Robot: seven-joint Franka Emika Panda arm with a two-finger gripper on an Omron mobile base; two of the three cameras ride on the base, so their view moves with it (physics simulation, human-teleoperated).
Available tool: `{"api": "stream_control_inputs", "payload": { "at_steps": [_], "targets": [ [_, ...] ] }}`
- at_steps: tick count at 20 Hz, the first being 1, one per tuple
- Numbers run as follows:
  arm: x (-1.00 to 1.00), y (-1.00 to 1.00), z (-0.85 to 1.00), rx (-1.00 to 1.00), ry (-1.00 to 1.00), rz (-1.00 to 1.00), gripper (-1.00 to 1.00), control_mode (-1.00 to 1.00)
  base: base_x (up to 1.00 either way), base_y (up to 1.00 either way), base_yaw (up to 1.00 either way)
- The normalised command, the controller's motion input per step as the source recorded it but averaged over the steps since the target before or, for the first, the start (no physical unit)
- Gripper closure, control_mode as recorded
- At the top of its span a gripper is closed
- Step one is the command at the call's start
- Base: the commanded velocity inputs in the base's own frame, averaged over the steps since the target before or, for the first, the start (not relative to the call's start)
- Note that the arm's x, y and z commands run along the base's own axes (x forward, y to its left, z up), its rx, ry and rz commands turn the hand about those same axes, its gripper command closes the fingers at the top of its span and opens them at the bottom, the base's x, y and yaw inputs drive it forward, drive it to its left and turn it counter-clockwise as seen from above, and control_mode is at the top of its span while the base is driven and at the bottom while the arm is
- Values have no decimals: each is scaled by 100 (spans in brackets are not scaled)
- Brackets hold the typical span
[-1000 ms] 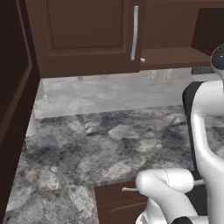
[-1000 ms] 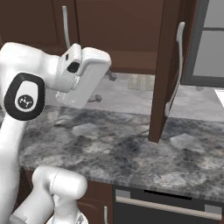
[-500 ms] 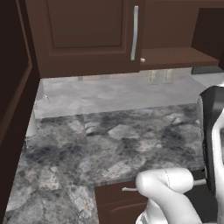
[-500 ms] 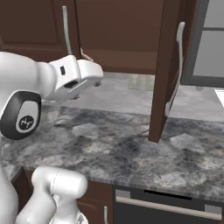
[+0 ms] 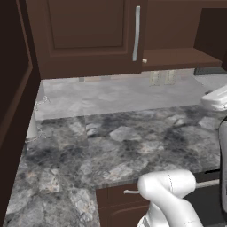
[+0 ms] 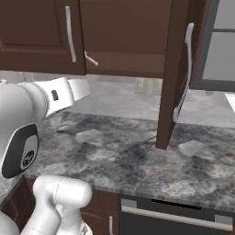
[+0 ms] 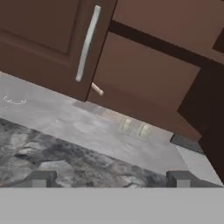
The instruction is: Open the cabinet. Pick the dish brush and place it next to the sink. Then close the cabinet.
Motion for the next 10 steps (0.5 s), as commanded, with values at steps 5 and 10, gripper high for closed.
{"api": "stream_control_inputs", "payload": {
  "at_steps": [5, 10],
  "targets": [
    [-55, 76, 3, 4, -3, 20, -100, -100, 0, 0, 0],
    [-56, 56, 38, 0, 4, 3, -100, -100, 0, 0, 0]
  ]
}}
